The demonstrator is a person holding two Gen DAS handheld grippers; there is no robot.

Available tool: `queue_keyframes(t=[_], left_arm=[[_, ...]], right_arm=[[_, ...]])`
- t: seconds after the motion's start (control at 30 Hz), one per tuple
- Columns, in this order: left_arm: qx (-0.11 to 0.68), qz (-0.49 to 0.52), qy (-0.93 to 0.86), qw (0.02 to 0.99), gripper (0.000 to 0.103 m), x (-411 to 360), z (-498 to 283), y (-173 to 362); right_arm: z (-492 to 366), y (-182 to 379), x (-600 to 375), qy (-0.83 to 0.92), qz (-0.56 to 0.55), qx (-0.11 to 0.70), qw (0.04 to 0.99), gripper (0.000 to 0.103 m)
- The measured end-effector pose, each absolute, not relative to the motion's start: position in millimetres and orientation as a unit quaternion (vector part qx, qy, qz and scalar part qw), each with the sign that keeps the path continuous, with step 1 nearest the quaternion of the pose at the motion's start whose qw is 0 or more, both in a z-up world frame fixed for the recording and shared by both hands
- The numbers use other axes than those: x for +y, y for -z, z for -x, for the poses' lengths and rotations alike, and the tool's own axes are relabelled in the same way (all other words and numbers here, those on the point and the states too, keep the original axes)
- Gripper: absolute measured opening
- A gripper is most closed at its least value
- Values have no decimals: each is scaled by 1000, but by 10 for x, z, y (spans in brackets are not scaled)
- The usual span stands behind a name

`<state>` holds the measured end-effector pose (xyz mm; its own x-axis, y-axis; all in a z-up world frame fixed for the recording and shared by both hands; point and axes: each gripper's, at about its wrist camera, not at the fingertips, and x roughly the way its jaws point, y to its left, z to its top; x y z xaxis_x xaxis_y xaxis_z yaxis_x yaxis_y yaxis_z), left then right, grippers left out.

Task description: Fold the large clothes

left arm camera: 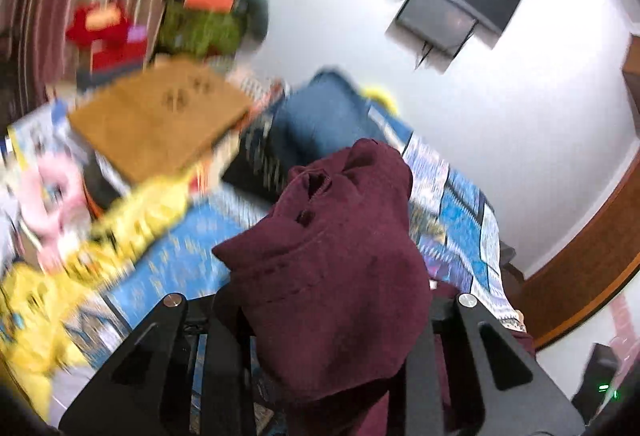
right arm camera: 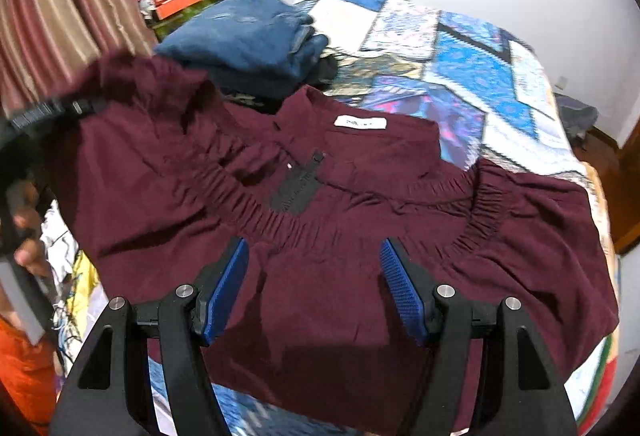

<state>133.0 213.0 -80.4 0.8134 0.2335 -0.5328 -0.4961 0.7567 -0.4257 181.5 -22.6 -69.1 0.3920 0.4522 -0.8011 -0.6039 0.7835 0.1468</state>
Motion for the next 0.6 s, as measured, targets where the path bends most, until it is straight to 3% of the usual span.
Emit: queue_keyframes(t=[0.23, 0.33, 0.6], left_arm=[[207, 185, -216, 936, 26, 1729, -1495, 408], [221, 165, -210, 938, 26, 1517, -1667, 434], [234, 121, -171, 950, 26, 916, -2060, 372]], right_arm=[[-1818, 1059, 348, -372, 71, 503, 777, 65], [-1855, 1203, 444, -368, 57, 517, 771, 72], [-2161, 1060, -171, -377, -32, 536, 755, 69]])
